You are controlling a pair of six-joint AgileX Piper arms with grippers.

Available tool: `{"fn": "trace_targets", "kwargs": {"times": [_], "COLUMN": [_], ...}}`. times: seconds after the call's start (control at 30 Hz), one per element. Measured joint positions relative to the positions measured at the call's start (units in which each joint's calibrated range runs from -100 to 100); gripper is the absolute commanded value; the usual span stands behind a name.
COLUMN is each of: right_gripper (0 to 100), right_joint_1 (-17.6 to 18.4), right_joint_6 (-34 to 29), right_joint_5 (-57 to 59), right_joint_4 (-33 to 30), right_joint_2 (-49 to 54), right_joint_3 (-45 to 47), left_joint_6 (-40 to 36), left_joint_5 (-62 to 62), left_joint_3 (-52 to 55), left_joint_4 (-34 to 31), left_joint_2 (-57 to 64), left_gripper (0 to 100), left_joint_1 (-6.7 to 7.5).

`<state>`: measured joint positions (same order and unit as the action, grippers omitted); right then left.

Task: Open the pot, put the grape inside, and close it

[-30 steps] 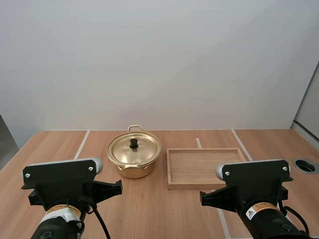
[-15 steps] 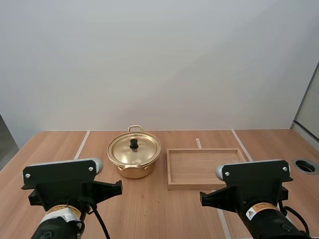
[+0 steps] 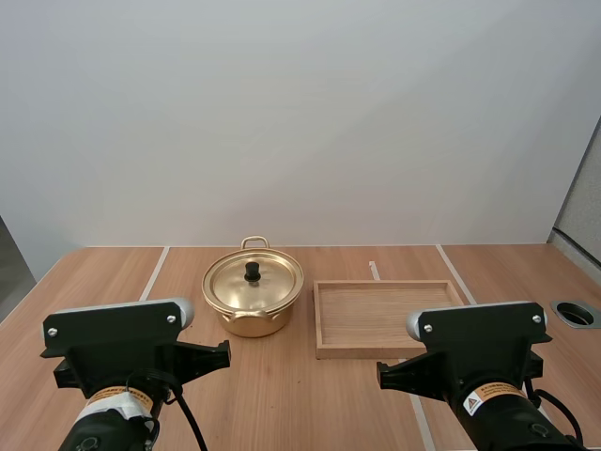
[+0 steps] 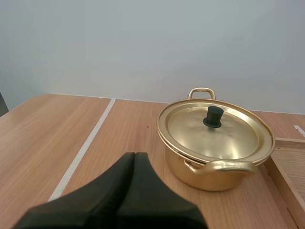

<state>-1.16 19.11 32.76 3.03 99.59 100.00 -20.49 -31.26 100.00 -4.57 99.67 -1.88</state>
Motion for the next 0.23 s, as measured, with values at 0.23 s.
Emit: {"fn": "trace_targets", "kwargs": {"times": [0.23], "right_gripper": [0], "right_joint_1": [0.0], "right_joint_6": [0.0], "right_joint_5": [0.0], "right_joint_4": [-0.09], "right_joint_2": [0.0], "right_joint_3": [0.0], "left_joint_6": [0.0], "left_joint_5": [0.0], "left_joint_3": [0.0], "left_joint_4": [0.0], "left_joint_2": [0.0], "left_gripper": [0], "left_joint_1": [0.0]}}
